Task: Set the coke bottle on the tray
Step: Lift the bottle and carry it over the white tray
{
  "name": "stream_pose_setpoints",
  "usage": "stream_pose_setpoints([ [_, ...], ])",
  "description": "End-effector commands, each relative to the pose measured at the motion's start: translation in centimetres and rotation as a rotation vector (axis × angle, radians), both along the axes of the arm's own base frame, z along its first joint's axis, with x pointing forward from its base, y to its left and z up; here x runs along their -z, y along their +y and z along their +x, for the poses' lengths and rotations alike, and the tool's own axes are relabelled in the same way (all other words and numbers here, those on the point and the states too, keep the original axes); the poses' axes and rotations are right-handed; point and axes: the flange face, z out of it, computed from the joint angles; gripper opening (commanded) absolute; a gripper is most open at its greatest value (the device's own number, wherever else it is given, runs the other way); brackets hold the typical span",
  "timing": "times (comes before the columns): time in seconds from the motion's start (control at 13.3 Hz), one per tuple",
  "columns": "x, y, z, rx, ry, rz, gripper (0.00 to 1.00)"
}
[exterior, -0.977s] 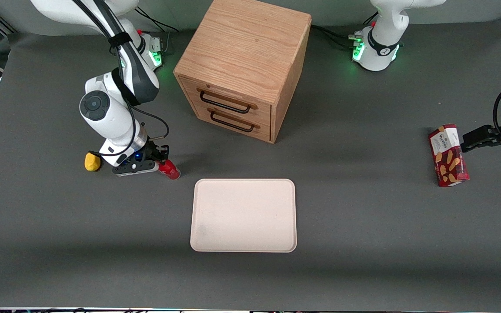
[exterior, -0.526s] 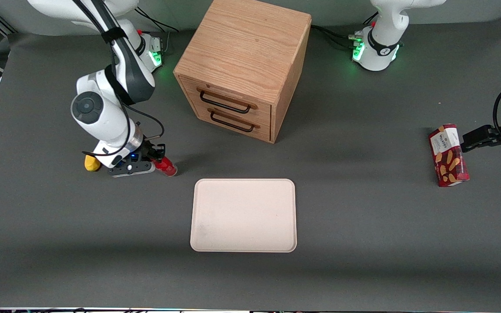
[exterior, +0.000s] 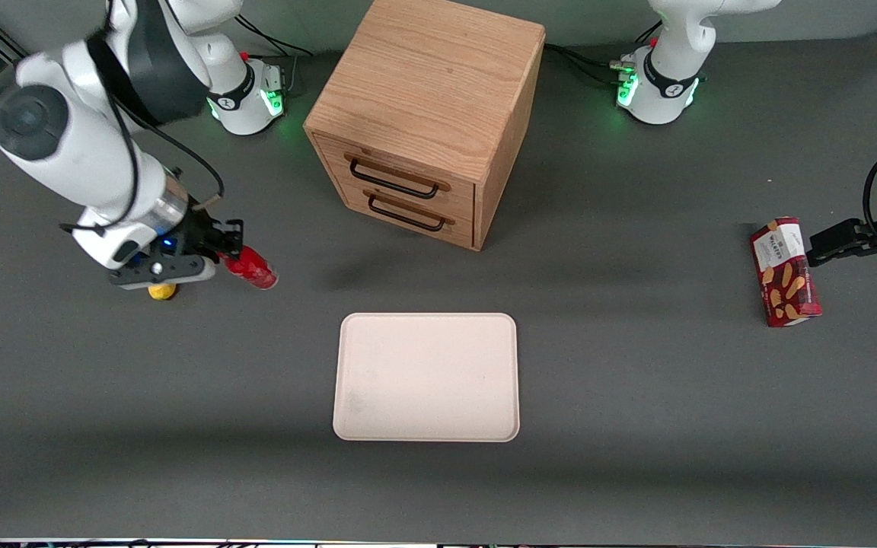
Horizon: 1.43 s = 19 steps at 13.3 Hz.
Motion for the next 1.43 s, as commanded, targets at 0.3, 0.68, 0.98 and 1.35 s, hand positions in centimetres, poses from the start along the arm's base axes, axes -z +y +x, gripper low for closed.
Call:
stream_pose_setpoints([
  [0.3,-5.7,-0.1,0.9,-0.010,-0.033,0.021,0.00],
  [0.68,-3.8,3.7,5.8,0.020,-0.046,0.034,0.00],
  [0.98,-1.6,9.7,8.2,0.079,-0.061,0.037,0.00],
  [1.35,1.2,14.4,9.9,0.152,-0.078,0.041,0.00],
])
